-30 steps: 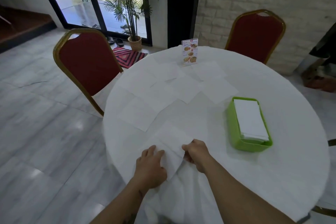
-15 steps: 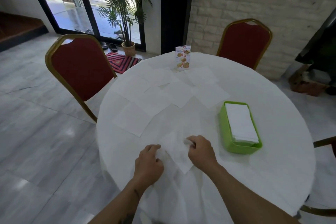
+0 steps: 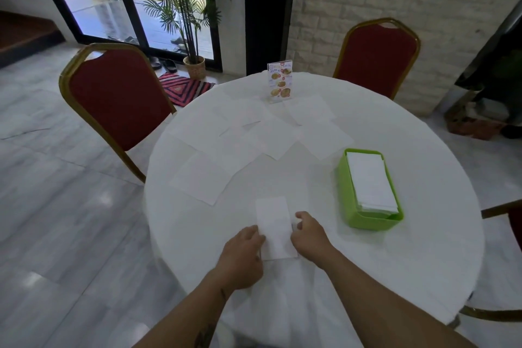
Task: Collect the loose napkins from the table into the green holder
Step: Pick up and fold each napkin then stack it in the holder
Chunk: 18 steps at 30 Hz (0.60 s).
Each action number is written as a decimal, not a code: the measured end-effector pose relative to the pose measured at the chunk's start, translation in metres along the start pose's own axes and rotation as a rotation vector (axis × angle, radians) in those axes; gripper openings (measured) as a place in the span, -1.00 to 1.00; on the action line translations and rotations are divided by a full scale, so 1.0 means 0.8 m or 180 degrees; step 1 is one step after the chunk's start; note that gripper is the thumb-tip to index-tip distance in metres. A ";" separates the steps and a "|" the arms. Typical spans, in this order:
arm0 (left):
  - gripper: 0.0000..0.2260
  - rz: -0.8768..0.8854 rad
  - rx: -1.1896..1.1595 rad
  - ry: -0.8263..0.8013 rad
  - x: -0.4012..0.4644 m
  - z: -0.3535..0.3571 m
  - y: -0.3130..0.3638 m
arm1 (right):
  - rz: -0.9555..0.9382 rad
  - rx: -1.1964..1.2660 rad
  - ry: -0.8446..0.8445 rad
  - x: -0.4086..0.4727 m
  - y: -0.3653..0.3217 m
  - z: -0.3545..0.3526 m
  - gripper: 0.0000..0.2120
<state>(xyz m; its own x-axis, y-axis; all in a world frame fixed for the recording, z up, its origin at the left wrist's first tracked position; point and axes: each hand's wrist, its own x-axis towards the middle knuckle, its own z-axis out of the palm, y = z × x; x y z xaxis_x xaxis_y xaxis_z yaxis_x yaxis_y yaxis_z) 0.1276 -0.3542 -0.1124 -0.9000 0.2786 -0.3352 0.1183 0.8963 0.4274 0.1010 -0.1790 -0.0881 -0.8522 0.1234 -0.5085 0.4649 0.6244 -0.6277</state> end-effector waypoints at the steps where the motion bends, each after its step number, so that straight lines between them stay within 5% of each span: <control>1: -0.45 0.0037 0.0094 -0.0120 -0.001 0.002 0.001 | 0.0071 0.0172 0.0063 0.001 -0.002 0.002 -0.43; 6: -0.42 0.0084 0.0240 -0.0306 -0.001 0.006 -0.006 | 0.0538 0.1000 -0.0062 0.008 -0.005 0.011 -0.39; 9: -0.42 0.0104 0.0261 -0.0337 0.000 0.007 -0.010 | 0.0581 0.1149 -0.0184 0.011 -0.007 0.019 -0.55; 14: -0.41 0.0088 0.0118 -0.0277 -0.002 0.009 -0.009 | 0.0264 0.0707 0.0211 0.010 -0.010 0.031 -0.73; 18: -0.44 -0.0086 -0.0304 -0.0108 -0.001 0.004 -0.010 | -0.0024 0.0244 0.0433 0.005 -0.009 0.022 -0.67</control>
<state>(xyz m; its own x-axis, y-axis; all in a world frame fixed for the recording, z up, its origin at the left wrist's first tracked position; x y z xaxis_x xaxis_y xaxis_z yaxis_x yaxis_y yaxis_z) 0.1285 -0.3606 -0.1183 -0.8874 0.2676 -0.3753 0.0520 0.8671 0.4954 0.0986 -0.1964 -0.0960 -0.8779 0.2255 -0.4224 0.4710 0.5655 -0.6770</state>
